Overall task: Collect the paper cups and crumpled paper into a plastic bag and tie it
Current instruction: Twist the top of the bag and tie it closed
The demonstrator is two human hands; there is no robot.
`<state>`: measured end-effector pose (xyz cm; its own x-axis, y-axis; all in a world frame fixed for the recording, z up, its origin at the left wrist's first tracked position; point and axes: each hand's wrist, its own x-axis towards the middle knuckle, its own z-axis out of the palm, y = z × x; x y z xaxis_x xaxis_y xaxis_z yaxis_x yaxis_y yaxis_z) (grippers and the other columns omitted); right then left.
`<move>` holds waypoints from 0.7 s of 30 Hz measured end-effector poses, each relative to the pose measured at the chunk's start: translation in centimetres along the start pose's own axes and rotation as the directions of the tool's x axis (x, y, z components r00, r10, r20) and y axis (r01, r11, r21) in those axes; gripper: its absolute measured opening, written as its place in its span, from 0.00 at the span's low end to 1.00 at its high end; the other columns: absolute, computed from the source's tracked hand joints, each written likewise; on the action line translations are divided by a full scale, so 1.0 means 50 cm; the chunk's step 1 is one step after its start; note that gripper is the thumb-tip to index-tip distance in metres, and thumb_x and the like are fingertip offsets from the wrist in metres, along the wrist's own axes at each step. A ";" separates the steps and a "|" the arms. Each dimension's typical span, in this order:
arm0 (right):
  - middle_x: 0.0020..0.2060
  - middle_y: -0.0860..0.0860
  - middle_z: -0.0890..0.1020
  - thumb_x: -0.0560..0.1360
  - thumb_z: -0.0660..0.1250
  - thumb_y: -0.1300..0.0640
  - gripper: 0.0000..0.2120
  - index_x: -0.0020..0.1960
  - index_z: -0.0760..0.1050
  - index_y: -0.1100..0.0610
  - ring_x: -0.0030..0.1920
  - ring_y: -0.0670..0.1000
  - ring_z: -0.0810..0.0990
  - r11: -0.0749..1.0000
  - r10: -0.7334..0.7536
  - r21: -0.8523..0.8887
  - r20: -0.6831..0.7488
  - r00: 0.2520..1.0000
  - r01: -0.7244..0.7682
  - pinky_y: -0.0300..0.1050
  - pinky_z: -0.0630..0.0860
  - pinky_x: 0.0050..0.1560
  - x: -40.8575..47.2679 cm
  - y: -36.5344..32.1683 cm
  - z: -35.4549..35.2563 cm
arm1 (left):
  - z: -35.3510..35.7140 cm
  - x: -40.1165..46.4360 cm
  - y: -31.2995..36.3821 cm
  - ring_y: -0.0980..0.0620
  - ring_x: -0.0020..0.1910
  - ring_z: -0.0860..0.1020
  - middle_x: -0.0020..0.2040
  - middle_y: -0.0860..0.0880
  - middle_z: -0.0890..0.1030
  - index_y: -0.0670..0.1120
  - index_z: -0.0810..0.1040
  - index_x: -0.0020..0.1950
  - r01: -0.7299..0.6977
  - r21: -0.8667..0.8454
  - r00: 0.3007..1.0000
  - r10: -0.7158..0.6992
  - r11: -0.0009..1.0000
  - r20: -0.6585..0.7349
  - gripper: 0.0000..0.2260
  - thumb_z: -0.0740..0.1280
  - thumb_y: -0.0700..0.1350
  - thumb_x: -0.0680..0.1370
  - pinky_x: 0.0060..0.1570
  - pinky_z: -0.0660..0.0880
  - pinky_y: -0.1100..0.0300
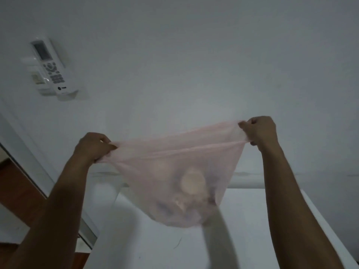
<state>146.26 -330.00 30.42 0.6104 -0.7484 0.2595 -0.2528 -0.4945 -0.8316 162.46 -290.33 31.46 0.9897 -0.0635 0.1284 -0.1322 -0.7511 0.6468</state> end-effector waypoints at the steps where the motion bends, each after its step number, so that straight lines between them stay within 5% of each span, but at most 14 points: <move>1: 0.27 0.57 0.74 0.74 0.69 0.56 0.16 0.37 0.77 0.69 0.21 0.54 0.73 0.999 -0.002 0.032 -0.048 0.999 0.004 0.35 0.66 0.14 0.000 0.001 -0.004 | -0.003 -0.003 0.003 0.47 0.28 0.73 0.27 0.43 0.79 0.43 0.80 0.35 -0.012 -0.008 1.000 0.012 1.000 -0.003 0.08 0.77 0.42 0.70 0.32 0.69 0.61; 5: 0.30 0.58 0.75 0.73 0.69 0.56 0.15 0.38 0.77 0.69 0.26 0.55 0.73 0.978 -0.024 0.196 -0.239 0.971 0.073 0.40 0.72 0.19 0.005 -0.018 -0.031 | -0.035 -0.005 0.026 0.46 0.29 0.71 0.25 0.47 0.78 0.45 0.80 0.35 -0.124 -0.125 0.986 0.109 0.984 -0.126 0.08 0.76 0.43 0.71 0.28 0.64 0.65; 8: 0.27 0.57 0.75 0.73 0.71 0.56 0.13 0.38 0.78 0.67 0.23 0.54 0.72 0.996 0.026 0.087 -0.028 0.999 -0.024 0.34 0.67 0.18 0.002 -0.002 -0.032 | -0.025 -0.010 0.033 0.48 0.26 0.68 0.29 0.42 0.77 0.41 0.79 0.38 -0.016 -0.083 0.999 0.018 0.996 0.028 0.08 0.75 0.43 0.73 0.18 0.60 0.69; 11: 0.27 0.58 0.75 0.73 0.72 0.57 0.13 0.36 0.78 0.66 0.21 0.53 0.72 0.997 0.077 -0.013 0.080 0.994 -0.076 0.36 0.67 0.21 -0.013 0.038 -0.024 | 0.004 -0.024 0.014 0.49 0.24 0.66 0.29 0.43 0.76 0.38 0.80 0.40 0.045 0.110 0.968 -0.071 0.993 0.241 0.10 0.75 0.44 0.74 0.22 0.60 0.67; 15: 0.26 0.56 0.73 0.72 0.73 0.58 0.13 0.38 0.78 0.69 0.21 0.51 0.68 0.976 0.091 0.196 0.010 0.996 -0.091 0.32 0.63 0.18 -0.010 0.048 -0.040 | -0.016 -0.017 0.011 0.50 0.26 0.65 0.27 0.46 0.77 0.41 0.79 0.40 0.059 -0.014 0.966 -0.054 0.998 0.253 0.08 0.74 0.44 0.74 0.19 0.57 0.70; 21: 0.35 0.57 0.78 0.71 0.73 0.55 0.09 0.38 0.79 0.60 0.36 0.55 0.74 0.902 0.279 0.276 0.215 0.936 -0.332 0.46 0.72 0.39 -0.004 0.059 -0.019 | 0.000 -0.030 0.019 0.54 0.24 0.68 0.33 0.48 0.80 0.43 0.82 0.47 0.129 -0.178 0.925 -0.054 0.975 0.376 0.03 0.72 0.39 0.74 0.24 0.65 0.69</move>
<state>144.66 -331.75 28.37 0.6621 -0.7434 -0.0943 -0.2236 -0.0759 -0.9717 160.86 -290.97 31.88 0.9436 -0.2650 -0.1985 -0.0107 -0.6236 0.7817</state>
